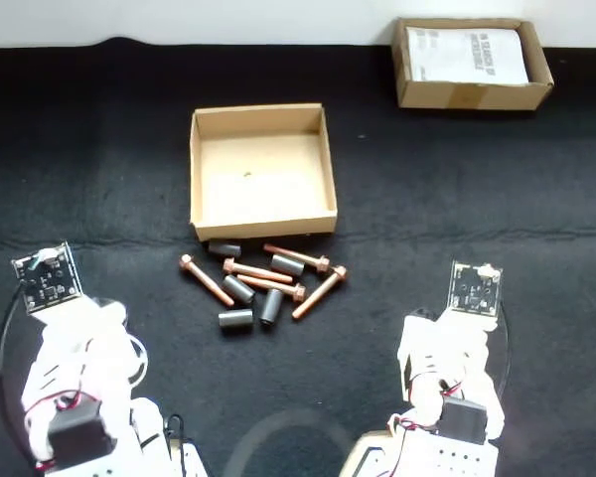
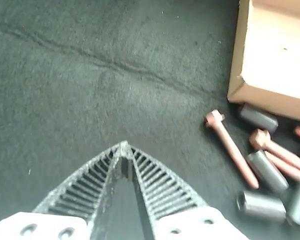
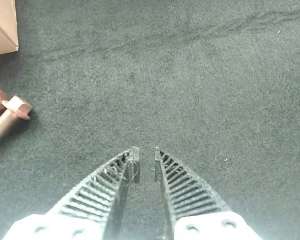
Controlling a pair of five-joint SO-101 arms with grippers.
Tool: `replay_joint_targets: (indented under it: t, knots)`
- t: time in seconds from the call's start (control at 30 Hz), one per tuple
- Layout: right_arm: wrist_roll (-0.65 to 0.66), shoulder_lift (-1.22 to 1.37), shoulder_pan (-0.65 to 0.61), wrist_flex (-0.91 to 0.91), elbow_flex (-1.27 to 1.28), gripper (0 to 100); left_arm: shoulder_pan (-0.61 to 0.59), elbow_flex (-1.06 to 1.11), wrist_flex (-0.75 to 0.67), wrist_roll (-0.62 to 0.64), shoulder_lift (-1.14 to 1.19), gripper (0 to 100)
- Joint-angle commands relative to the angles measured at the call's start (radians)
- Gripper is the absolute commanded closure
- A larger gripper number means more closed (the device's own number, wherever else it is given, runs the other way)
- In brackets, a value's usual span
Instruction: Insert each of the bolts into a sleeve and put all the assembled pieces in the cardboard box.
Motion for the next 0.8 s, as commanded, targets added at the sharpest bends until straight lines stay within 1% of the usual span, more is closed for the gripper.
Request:
replay_joint_targets:
  t: [0.0,0.1,0.13,0.2,0.27,0.4,0.47,0.6,0.67,0.77]
  knots:
    - [-0.008,-0.008,0.004,-0.013,0.122,94.0,-0.012,-0.110,0.103,-0.003,-0.005,99]
    - [-0.008,-0.005,-0.002,-0.013,0.025,94.0,-0.012,-0.134,0.224,-0.003,-0.005,99]
    - [-0.008,-0.002,-0.015,-0.007,-0.005,93.9,-0.015,-0.131,0.244,0.002,-0.005,97]
    - [-0.008,-0.004,-0.053,-0.007,-0.077,92.7,-0.048,-0.125,0.239,0.026,-0.004,93]
    - [-0.008,-0.001,-0.113,-0.005,-0.150,89.2,-0.061,-0.125,0.238,0.034,0.019,87]
    - [-0.008,0.002,-0.217,-0.007,-0.278,80.7,-0.062,-0.163,0.212,0.034,0.165,75]
    - [-0.008,0.002,-0.243,-0.007,-0.315,79.6,-0.062,-0.237,0.215,0.034,0.263,73]
    - [-0.009,0.041,-0.239,-0.005,-0.340,79.6,-0.062,-0.429,0.256,0.034,0.493,73]
    - [-0.009,0.102,-0.219,-0.005,-0.377,79.6,-0.061,-0.532,0.302,0.034,0.611,73]
    - [-0.009,0.257,-0.211,-0.002,-0.501,79.6,-0.058,-0.694,0.396,0.034,0.783,73]
